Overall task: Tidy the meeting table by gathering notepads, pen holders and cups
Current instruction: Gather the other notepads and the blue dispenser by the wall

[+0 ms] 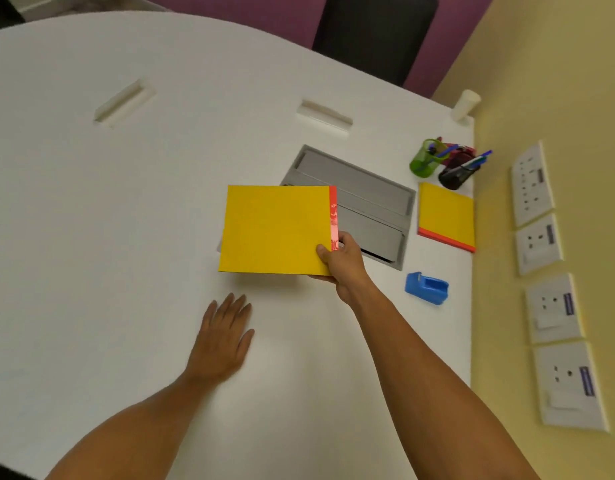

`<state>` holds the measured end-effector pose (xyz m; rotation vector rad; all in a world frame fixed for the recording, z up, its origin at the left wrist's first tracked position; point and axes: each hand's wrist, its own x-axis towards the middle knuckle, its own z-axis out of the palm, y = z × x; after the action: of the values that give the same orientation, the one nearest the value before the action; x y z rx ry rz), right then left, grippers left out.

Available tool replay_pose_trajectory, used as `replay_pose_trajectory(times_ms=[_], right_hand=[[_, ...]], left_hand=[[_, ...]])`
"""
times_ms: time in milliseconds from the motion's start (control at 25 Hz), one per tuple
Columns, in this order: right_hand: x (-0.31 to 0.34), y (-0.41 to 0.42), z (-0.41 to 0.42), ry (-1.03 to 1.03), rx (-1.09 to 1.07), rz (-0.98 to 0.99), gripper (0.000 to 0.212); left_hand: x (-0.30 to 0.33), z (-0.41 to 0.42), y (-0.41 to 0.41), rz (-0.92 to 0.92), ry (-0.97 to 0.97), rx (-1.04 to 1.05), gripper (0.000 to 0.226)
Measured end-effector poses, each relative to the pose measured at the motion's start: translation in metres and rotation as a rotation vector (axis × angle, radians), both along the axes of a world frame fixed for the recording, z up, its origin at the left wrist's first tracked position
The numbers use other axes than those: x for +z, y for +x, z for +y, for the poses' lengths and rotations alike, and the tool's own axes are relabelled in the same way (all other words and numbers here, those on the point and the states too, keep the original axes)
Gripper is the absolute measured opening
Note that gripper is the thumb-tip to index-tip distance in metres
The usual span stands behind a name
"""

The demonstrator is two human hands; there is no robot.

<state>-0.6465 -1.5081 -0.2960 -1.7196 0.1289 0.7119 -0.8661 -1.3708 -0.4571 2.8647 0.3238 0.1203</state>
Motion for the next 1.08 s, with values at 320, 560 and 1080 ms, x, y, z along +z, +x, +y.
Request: replay_pose_trajectory(times_ms=[320,560,1080], right_hand=[[0.019,0.069,-0.134,-0.048,-0.306,-0.057,0.053],[0.038,0.136,-0.198,-0.143,-0.426,-0.164,0.048],[-0.028,0.224,-0.186,0.31,-1.131,0.121,0.037]], left_hand=[[0.01,-0.091,0.122,-0.002,-0.109,-0.348,0.049],[-0.001,-0.119,0.18,0.173,-0.102,-0.274,0.08],[-0.018,-0.153,0.224,0.193,0.021,-0.139,0.082]])
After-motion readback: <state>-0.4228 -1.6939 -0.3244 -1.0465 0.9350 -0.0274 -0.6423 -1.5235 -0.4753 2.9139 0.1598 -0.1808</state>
